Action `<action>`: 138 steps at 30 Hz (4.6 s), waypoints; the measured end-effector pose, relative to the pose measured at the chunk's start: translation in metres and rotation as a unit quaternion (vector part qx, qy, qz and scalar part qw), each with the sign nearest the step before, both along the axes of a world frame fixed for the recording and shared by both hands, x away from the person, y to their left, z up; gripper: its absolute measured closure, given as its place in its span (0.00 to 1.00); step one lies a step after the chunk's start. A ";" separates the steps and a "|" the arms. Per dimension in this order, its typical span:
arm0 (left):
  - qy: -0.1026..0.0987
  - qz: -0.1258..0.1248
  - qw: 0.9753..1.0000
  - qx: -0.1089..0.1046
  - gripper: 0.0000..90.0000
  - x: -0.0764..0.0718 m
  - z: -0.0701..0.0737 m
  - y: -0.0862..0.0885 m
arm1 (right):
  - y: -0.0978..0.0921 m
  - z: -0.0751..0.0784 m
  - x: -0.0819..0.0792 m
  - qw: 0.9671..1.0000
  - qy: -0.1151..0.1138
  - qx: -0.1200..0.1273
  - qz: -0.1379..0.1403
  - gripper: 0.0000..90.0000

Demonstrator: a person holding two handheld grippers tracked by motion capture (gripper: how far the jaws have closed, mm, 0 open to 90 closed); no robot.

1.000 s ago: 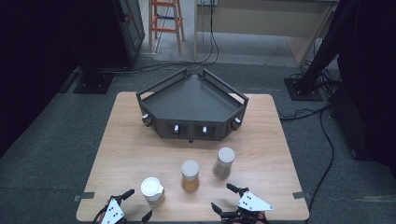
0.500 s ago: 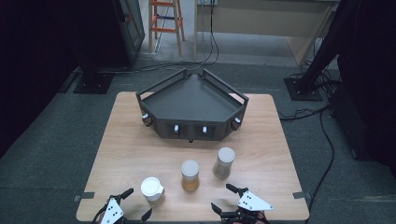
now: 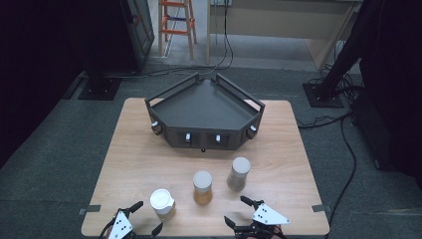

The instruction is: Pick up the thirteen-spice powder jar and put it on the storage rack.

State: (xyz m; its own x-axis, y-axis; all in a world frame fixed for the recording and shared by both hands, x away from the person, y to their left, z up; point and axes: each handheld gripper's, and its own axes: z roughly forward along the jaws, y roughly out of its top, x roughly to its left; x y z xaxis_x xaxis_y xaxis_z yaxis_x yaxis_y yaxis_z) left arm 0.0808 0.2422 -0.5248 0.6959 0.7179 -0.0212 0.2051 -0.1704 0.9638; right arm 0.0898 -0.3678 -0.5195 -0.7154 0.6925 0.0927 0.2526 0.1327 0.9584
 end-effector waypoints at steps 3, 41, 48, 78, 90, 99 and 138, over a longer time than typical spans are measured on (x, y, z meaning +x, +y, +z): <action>-0.004 -0.001 1.000 0.001 0.01 0.002 0.001 -0.003 | 0.000 0.000 -0.001 1.000 0.000 0.000 0.001 0.12; 0.000 -0.031 0.999 0.017 0.16 0.042 0.007 -0.026 | -0.002 0.000 0.000 1.000 0.003 0.001 0.004 0.12; 0.001 -0.040 0.999 0.017 0.33 0.044 0.007 -0.026 | -0.002 0.000 0.000 1.000 0.003 0.002 0.004 0.12; 0.008 -0.026 1.000 0.007 0.33 0.060 0.036 -0.033 | -0.001 0.000 0.001 1.000 0.004 0.002 0.006 0.12; 0.004 -0.027 1.000 -0.001 0.33 0.076 0.054 -0.039 | -0.001 0.000 0.001 1.000 0.004 0.002 0.007 0.12; 0.005 -0.033 0.999 0.000 0.33 0.089 0.067 -0.045 | -0.002 0.000 0.001 1.000 0.004 0.003 0.006 0.12; 0.003 -0.013 1.000 0.007 0.34 0.175 0.158 -0.077 | -0.003 0.000 0.002 1.000 0.007 0.005 0.014 0.12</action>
